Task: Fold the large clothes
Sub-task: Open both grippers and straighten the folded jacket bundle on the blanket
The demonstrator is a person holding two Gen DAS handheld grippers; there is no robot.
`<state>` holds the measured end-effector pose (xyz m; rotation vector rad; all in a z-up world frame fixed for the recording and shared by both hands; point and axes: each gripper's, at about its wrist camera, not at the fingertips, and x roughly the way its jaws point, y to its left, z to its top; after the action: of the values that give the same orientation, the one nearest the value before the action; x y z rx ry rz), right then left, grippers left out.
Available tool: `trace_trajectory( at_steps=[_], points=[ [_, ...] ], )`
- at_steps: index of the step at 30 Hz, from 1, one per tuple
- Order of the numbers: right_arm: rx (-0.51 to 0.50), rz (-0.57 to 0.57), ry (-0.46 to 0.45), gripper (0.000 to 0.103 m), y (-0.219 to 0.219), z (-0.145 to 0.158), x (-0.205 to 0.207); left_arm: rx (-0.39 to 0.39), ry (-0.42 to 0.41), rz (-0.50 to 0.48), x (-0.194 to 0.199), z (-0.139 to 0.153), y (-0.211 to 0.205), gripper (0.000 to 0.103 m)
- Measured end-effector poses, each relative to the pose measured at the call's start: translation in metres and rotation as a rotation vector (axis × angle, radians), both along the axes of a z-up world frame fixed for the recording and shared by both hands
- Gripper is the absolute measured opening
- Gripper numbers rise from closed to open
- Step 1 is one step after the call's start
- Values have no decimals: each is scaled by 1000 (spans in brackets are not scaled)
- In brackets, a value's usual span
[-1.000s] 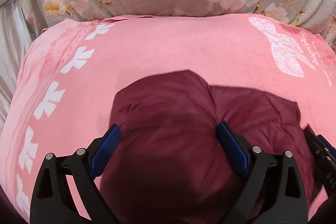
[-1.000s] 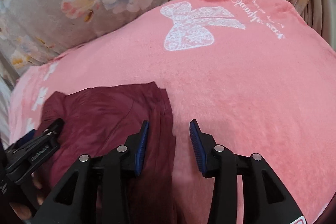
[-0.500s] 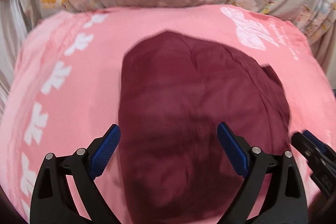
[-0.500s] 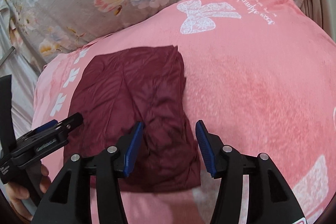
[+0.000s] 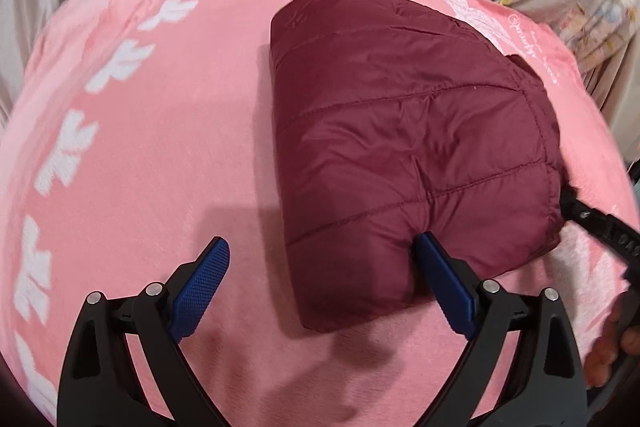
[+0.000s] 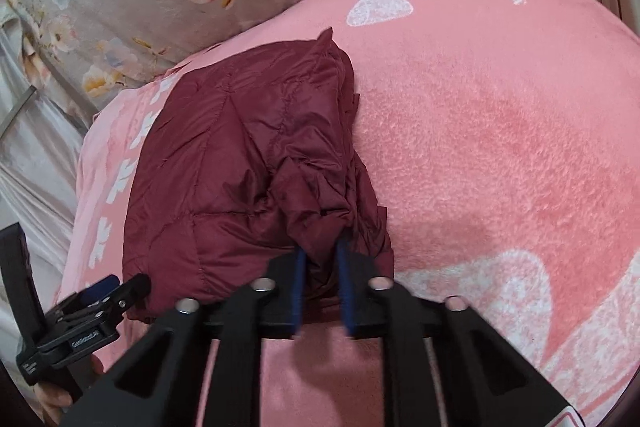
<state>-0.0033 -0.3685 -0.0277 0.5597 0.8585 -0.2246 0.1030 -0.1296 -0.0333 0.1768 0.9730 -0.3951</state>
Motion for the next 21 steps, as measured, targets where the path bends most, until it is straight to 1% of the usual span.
trace_trajectory(
  at_steps=[2,3,7,10,13,15,19,21],
  points=[
    [-27,1,-6,5,3,5,-6,28,-18,-6,2,-1,-2,92],
    [-33,-4,-3,5,3,5,-9,27,-14,-7,4,-2,-2,92],
    [-20,-23,36,5,1,-13,-10,25,1,-9,7,-6,-3,93],
    [-49,-32,63,5,5,-27,-6,40,-7,-14,6,-8,-7,93],
    [-89,-33,62,4,9,-30,-4,49,-14,-13,5,-9,-9,93],
    [-85,-31,54,4,8,-30,-6,51,-14,-10,5,-10,-10,93],
    [-34,-31,49,9,2,-25,-14,65,-27,-7,5,-11,-11,94],
    [-30,-37,58,15,0,-24,-18,67,-29,-5,5,-11,-11,94]
  ],
)
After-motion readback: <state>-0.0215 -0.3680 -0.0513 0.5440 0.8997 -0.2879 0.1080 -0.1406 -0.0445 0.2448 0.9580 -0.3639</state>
